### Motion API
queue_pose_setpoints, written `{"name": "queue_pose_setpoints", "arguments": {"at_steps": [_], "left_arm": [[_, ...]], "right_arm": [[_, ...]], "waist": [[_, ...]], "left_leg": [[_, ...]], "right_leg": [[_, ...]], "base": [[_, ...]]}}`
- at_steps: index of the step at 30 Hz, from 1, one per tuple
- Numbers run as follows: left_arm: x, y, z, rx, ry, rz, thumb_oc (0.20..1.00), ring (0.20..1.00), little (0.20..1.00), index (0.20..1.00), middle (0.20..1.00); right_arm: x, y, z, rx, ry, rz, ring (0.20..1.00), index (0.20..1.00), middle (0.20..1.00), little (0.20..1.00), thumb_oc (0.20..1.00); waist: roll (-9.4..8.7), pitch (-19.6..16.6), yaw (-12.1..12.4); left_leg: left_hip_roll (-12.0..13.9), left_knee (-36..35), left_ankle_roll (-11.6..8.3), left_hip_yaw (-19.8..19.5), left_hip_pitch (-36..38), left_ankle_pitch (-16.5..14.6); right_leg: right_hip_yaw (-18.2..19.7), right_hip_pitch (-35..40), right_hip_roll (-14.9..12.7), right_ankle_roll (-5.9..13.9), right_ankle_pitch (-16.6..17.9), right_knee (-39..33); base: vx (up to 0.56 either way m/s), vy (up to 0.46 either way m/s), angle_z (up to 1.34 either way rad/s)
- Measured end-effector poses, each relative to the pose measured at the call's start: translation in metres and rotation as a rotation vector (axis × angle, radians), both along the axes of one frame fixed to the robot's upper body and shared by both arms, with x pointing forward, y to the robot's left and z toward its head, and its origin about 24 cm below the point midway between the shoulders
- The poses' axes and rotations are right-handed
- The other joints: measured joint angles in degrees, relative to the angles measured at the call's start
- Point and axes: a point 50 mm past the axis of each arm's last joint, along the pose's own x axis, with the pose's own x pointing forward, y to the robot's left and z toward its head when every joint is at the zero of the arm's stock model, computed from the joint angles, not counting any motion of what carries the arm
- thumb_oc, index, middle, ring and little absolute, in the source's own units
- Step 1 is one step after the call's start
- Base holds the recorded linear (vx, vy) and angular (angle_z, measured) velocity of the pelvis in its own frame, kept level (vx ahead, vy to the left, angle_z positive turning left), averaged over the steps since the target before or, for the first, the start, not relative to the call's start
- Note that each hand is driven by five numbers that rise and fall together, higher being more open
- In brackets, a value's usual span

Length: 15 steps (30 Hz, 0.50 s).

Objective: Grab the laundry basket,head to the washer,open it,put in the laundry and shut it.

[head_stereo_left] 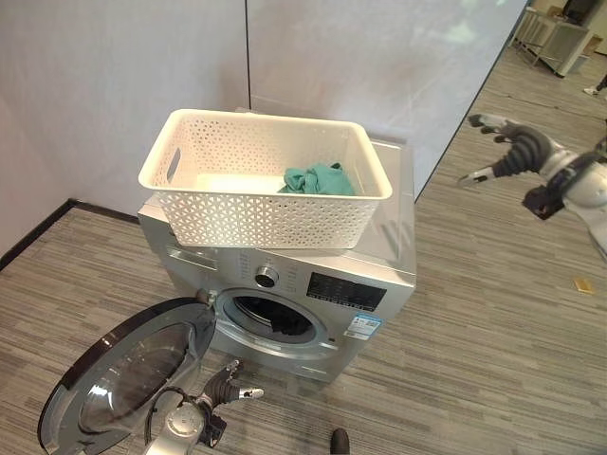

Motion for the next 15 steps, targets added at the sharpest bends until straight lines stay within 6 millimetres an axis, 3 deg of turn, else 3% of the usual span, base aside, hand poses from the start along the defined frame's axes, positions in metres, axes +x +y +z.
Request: {"name": "queue_pose_setpoints", "arguments": {"at_steps": [9,15], "left_arm": [[-0.004,0.002,-0.005,-0.021,0.03,0.026,1.0,1.0,1.0,1.0,1.0],[-0.001,-0.004,-0.004,-0.023,0.027,-0.003,1.0,1.0,1.0,1.0,1.0]], "right_arm": [[0.005,0.022,0.054,-0.037,-0.133,0.056,1.0,1.0,1.0,1.0,1.0],[0.014,0.042,0.047,-0.012,-0.118,0.112,1.0,1.0,1.0,1.0,1.0]], "waist": [[-0.69,0.3,-0.02],[-0.93,0.14,0.01]], "left_leg": [[-0.02,0.0,-0.01,0.02,-0.23,-0.01],[0.06,0.01,-0.06,0.25,-0.73,0.02]], "right_leg": [[0.03,-0.22,-0.02,-0.02,-0.01,-0.01],[0.14,-0.92,0.14,-0.26,0.18,0.01]], "base": [[0.0,0.0,0.0],[0.0,-0.001,-0.02]]}}
